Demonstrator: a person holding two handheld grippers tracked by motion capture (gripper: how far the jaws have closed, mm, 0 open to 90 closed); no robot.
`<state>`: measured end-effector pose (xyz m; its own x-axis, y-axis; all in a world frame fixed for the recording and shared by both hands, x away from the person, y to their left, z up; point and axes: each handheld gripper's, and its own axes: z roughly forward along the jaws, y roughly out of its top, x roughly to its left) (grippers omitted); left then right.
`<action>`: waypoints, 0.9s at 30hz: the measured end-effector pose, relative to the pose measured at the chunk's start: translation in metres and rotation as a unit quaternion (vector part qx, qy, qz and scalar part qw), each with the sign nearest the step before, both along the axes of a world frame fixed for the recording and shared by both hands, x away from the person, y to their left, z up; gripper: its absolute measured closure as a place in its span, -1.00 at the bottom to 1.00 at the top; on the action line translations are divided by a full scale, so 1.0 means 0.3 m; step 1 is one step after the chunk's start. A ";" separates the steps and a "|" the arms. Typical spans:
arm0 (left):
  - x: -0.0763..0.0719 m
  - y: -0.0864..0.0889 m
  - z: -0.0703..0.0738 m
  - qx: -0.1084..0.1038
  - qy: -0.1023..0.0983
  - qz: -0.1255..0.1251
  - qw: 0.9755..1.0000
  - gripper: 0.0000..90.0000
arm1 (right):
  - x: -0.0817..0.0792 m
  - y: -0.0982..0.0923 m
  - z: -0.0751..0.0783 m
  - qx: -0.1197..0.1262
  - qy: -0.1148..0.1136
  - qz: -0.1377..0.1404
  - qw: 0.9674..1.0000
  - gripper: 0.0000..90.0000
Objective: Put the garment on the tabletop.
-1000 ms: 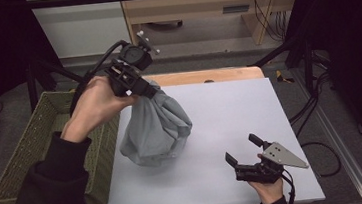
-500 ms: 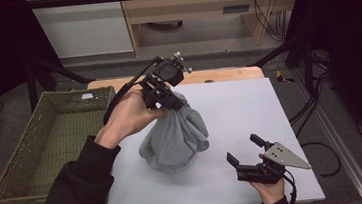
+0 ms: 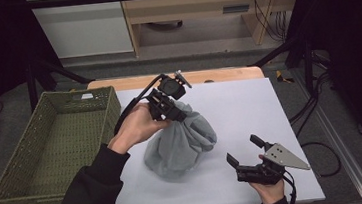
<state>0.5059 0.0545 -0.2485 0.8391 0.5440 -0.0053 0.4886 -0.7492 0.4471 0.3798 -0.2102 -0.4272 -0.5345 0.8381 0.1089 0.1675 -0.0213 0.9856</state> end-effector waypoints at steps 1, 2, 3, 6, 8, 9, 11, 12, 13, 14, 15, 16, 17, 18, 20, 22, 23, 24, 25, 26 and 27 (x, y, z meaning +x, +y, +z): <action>0.000 0.000 -0.015 -0.009 0.002 0.006 1.000 0.87 | 0.000 0.000 -0.001 0.000 0.000 -0.001 1.000 -0.99; 0.005 0.001 -0.028 -0.010 0.008 0.003 1.000 0.87 | 0.000 0.000 -0.001 -0.001 0.000 0.000 1.000 -0.99; 0.007 0.001 -0.042 -0.013 0.011 0.001 1.000 0.87 | 0.000 -0.001 -0.002 -0.002 -0.002 0.000 1.000 -0.99; 0.014 -0.002 -0.089 -0.016 0.022 0.001 1.000 0.86 | 0.000 0.004 -0.002 0.003 0.000 -0.003 1.000 -0.99; 0.017 -0.005 -0.120 -0.016 0.028 -0.002 0.999 0.86 | 0.002 -0.002 -0.005 -0.007 -0.006 0.001 1.000 -0.99; 0.018 -0.008 -0.141 -0.020 0.033 0.002 0.999 0.86 | 0.000 0.000 -0.004 -0.001 0.000 -0.001 1.000 -0.99; 0.026 -0.010 -0.172 -0.014 0.035 -0.002 0.999 0.86 | 0.000 -0.001 -0.005 -0.002 0.001 -0.002 1.000 -0.99; 0.027 -0.014 -0.191 -0.011 0.042 0.000 0.999 0.85 | 0.000 0.001 -0.006 0.000 0.001 -0.003 1.000 -0.99; 0.029 -0.017 -0.215 -0.010 0.044 0.001 0.999 0.85 | 0.002 -0.002 -0.008 -0.003 -0.007 0.000 1.000 -0.99; 0.030 -0.019 -0.228 -0.009 0.048 0.000 0.999 0.85 | 0.003 -0.001 -0.008 -0.002 -0.008 -0.001 1.000 -0.99; 0.032 -0.020 -0.244 -0.009 0.052 -0.001 0.999 0.85 | 0.000 0.001 -0.006 0.002 -0.001 -0.003 1.000 -0.99; 0.033 -0.020 -0.260 -0.012 0.054 -0.001 0.998 0.85 | 0.001 0.002 -0.007 0.005 -0.001 -0.004 1.000 -0.99; 0.034 -0.021 -0.274 -0.013 0.057 0.000 0.998 0.84 | 0.000 -0.001 -0.007 0.000 0.003 -0.003 1.000 -0.99; 0.035 -0.022 -0.287 -0.012 0.058 -0.001 0.998 0.84 | 0.000 -0.001 -0.007 0.000 0.003 -0.003 1.000 -0.99; 0.036 -0.022 -0.309 -0.014 0.058 -0.002 0.998 0.82 | -0.001 0.000 -0.008 0.004 0.009 -0.001 1.000 -0.99; 0.035 -0.022 -0.328 -0.013 0.058 -0.003 0.998 0.77 | 0.003 -0.001 -0.012 -0.002 0.004 -0.002 1.000 -0.99; 0.035 -0.023 -0.336 -0.009 0.057 -0.004 0.998 0.73 | 0.003 -0.001 -0.013 -0.004 0.004 -0.002 1.000 -0.99; 0.033 -0.023 -0.341 -0.008 0.051 -0.005 0.999 0.66 | 0.003 0.000 -0.013 -0.004 0.006 -0.003 1.000 -0.99; 0.030 -0.023 -0.343 -0.010 0.046 -0.006 0.999 0.55 | 0.003 -0.001 -0.013 -0.005 0.006 -0.002 1.000 -0.99; 0.028 -0.022 -0.344 -0.014 0.042 -0.008 0.999 0.42 | 0.003 0.000 -0.014 -0.005 0.007 -0.002 1.000 -0.99; 0.027 -0.020 -0.342 -0.016 0.034 -0.010 0.999 0.27 | 0.003 0.001 -0.014 -0.004 0.006 -0.003 1.000 -0.99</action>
